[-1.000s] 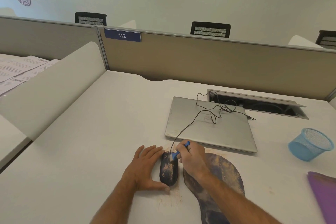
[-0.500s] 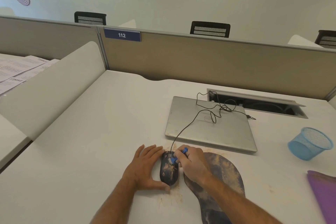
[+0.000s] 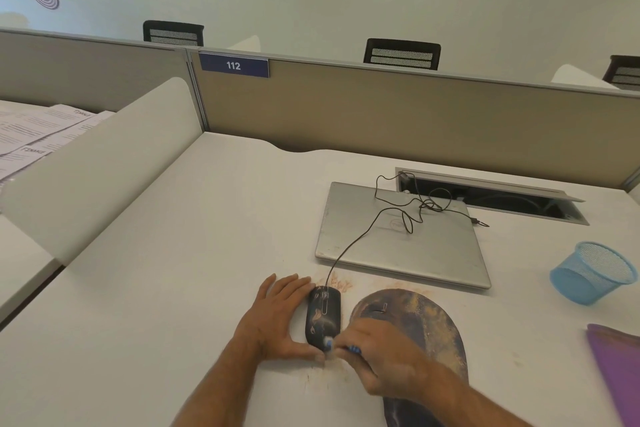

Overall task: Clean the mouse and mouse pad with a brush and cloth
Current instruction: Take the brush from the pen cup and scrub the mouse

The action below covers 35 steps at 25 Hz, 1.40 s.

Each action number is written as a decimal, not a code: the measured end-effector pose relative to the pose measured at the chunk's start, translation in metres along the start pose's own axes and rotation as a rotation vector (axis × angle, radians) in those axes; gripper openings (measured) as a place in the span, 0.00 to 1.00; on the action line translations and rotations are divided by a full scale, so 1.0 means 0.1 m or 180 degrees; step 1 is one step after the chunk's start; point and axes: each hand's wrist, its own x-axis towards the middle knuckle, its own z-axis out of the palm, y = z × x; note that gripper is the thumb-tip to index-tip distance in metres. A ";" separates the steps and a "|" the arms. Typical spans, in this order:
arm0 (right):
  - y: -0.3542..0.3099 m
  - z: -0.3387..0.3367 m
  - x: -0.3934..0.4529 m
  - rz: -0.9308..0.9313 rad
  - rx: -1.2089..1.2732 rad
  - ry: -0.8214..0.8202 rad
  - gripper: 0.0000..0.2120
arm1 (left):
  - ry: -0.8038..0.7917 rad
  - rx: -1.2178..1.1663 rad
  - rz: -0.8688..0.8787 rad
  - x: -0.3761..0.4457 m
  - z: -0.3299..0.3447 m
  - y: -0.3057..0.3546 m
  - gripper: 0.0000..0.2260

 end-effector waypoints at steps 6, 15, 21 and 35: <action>0.03 -0.07 -0.02 0.0122 -0.0261 0.0675 0.11 | -0.0038 0.0003 -0.0023 0.00 0.00 0.01 0.56; -0.04 -0.01 -0.07 -0.0368 -0.0360 0.0272 0.09 | -0.0040 0.0019 -0.0006 0.00 -0.02 0.02 0.55; -0.09 0.11 0.00 -0.0697 -0.0902 -0.0045 0.12 | -0.0081 0.0018 0.0005 -0.01 -0.05 0.03 0.54; 0.06 0.02 -0.09 0.0509 0.0762 0.0447 0.11 | -0.0011 0.0027 -0.0015 0.01 0.02 -0.01 0.57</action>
